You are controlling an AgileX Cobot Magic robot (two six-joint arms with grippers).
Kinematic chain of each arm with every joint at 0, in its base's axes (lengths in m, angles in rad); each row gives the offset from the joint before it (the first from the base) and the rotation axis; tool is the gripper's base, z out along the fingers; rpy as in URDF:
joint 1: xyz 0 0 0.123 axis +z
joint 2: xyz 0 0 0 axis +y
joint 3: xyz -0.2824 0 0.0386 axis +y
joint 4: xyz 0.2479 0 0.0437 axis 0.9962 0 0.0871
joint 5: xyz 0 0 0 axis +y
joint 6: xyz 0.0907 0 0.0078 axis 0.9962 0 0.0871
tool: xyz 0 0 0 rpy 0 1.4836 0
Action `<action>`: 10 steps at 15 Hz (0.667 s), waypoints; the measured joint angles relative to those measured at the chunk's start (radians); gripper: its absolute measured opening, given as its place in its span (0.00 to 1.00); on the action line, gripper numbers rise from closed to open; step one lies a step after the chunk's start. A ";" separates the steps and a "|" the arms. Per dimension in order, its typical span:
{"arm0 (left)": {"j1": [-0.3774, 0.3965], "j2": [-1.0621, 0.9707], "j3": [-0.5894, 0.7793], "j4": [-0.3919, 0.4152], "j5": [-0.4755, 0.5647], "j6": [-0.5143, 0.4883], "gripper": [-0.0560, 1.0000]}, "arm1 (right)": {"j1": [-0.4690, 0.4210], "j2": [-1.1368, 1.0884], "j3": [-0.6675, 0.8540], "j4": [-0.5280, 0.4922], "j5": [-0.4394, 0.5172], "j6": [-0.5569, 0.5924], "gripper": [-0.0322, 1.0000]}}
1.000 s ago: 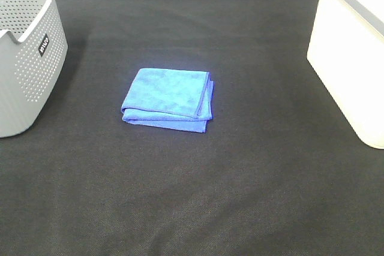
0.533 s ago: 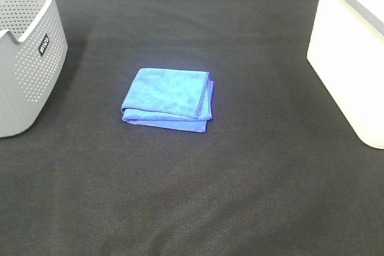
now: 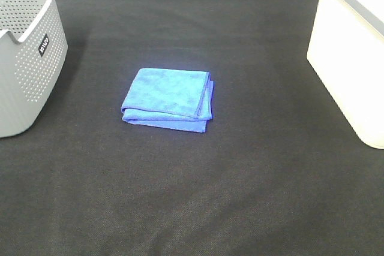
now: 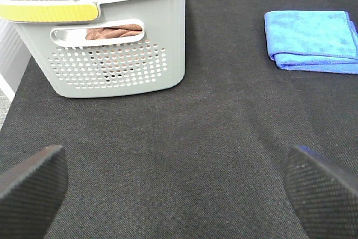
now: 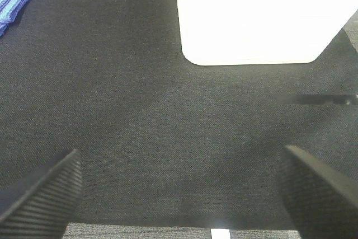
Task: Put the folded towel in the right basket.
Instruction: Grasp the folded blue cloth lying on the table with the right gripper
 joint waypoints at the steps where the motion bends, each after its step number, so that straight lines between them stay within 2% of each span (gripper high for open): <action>1: 0.000 0.000 0.000 0.000 0.000 0.000 0.98 | 0.000 0.000 0.000 0.000 0.000 0.000 0.92; 6: 0.000 0.000 0.000 0.000 0.000 0.000 0.98 | 0.000 0.039 -0.003 -0.009 -0.003 0.000 0.92; 8: 0.000 0.000 0.000 0.000 0.000 0.000 0.98 | 0.006 0.218 -0.057 0.007 -0.090 0.000 0.92; 10: 0.000 0.000 0.000 0.000 0.000 0.000 0.98 | 0.010 0.515 -0.193 0.058 -0.153 0.021 0.92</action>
